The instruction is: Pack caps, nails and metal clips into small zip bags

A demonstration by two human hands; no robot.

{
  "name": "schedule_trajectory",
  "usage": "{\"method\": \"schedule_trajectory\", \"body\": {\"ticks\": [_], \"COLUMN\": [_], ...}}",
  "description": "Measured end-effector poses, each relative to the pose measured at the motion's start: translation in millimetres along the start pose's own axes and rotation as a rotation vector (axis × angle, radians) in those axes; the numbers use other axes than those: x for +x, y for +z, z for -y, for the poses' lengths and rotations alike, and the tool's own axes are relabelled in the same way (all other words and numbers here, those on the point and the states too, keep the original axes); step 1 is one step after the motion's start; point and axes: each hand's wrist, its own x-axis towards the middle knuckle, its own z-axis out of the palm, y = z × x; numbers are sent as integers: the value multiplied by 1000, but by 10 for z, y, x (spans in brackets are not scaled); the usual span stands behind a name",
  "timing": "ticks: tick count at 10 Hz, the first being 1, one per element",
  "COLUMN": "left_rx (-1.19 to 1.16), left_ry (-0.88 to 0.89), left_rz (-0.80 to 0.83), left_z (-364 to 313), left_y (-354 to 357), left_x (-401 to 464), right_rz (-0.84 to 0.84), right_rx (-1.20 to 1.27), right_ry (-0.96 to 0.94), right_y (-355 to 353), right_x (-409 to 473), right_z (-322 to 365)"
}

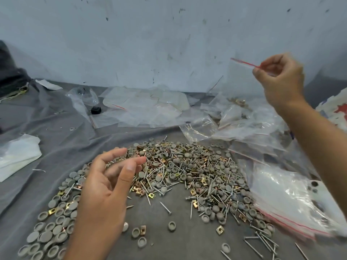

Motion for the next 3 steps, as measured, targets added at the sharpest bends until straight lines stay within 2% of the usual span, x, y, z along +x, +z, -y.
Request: {"method": "schedule_trajectory", "body": {"ticks": [1, 2, 3], "left_rx": [1, -52, -52], "left_ry": [-2, 10, -34], "left_rz": [-10, -45, -64], "left_z": [-29, -15, -9], "left_y": [-5, -23, -42], "left_x": [14, 53, 49], "right_rz": [277, 578, 400], "right_rx": [-327, -602, -426], "right_ry": [57, 196, 129], "right_y": [-53, -143, -284], "right_x": [-35, -306, -516], "right_z": [-408, -716, -770]}}
